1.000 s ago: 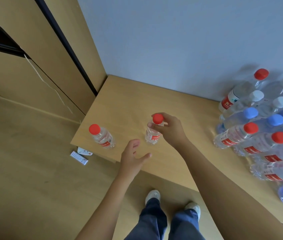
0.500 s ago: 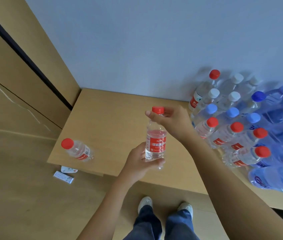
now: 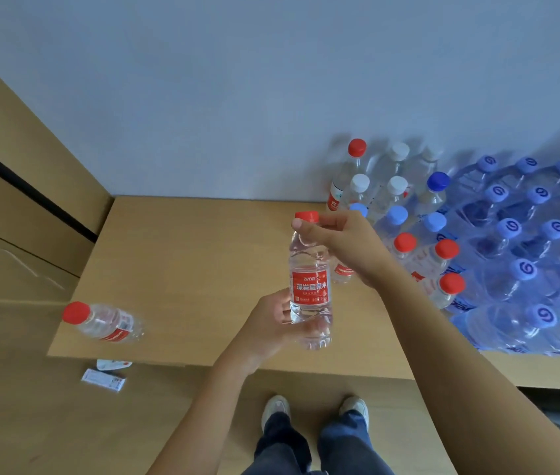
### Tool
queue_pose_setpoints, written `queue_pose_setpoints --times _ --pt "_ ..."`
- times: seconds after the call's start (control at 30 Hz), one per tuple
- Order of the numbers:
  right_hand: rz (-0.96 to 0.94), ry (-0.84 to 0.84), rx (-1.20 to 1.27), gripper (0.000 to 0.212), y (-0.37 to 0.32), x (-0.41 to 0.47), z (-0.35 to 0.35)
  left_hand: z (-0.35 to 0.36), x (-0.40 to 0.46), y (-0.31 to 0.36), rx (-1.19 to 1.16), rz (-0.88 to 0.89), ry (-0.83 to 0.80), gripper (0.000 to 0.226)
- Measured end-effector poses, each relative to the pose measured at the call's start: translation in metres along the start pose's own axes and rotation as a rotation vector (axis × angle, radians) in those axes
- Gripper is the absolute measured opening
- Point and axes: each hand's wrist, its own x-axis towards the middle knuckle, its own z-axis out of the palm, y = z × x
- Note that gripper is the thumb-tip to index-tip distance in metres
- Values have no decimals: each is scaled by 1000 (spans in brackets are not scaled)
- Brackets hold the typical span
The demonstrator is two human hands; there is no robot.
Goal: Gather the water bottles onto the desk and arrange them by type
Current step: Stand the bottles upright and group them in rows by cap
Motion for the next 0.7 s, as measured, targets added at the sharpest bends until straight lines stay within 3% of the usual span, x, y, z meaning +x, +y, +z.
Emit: queue_pose_setpoints --times 0.17,0.7 --pt "58 -20 -19 35 8 -12 -28 23 14 -9 11 -7 11 38" --pt "55 134 -188 12 91 -62 -88 105 86 -60 239 -1 112 55"
